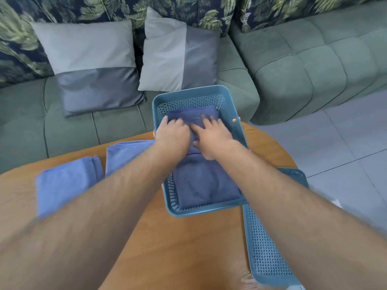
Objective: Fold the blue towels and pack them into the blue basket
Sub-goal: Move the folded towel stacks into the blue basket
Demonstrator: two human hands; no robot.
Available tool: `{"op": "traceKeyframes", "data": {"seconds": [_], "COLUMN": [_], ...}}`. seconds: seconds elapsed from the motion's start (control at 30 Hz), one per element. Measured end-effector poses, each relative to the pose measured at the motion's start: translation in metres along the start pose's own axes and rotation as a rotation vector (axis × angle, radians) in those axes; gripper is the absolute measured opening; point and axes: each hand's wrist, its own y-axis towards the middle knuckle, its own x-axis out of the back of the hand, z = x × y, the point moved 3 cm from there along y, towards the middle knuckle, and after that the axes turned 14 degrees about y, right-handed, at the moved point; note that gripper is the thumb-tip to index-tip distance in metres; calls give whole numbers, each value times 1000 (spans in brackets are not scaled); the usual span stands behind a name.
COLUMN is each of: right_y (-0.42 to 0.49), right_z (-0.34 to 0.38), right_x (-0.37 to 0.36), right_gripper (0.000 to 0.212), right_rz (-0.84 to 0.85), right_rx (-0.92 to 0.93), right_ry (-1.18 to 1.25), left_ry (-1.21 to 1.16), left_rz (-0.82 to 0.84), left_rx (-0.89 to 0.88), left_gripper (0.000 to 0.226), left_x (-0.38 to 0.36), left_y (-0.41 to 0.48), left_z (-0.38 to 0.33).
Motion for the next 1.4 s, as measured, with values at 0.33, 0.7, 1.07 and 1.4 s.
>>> {"op": "traceKeyframes", "data": {"seconds": [0.33, 0.7, 1.07, 1.4], "right_y": [-104, -17, -16, -17], "right_z": [174, 192, 195, 197], "right_x": [15, -120, -124, -108], "right_gripper": [47, 53, 36, 55], "right_rz": [-505, -49, -209, -173], "right_rx": [289, -200, -291, -215], "right_ry": [431, 289, 456, 505], "left_ry": [-608, -947, -1209, -1487], "left_rz": [-552, 157, 64, 51], "left_rx": [264, 520, 659, 606], "left_gripper": [24, 65, 49, 56], "left_x": [-47, -196, -217, -199], "left_y": [-123, -138, -143, -139], "left_z": [71, 73, 92, 97]}}
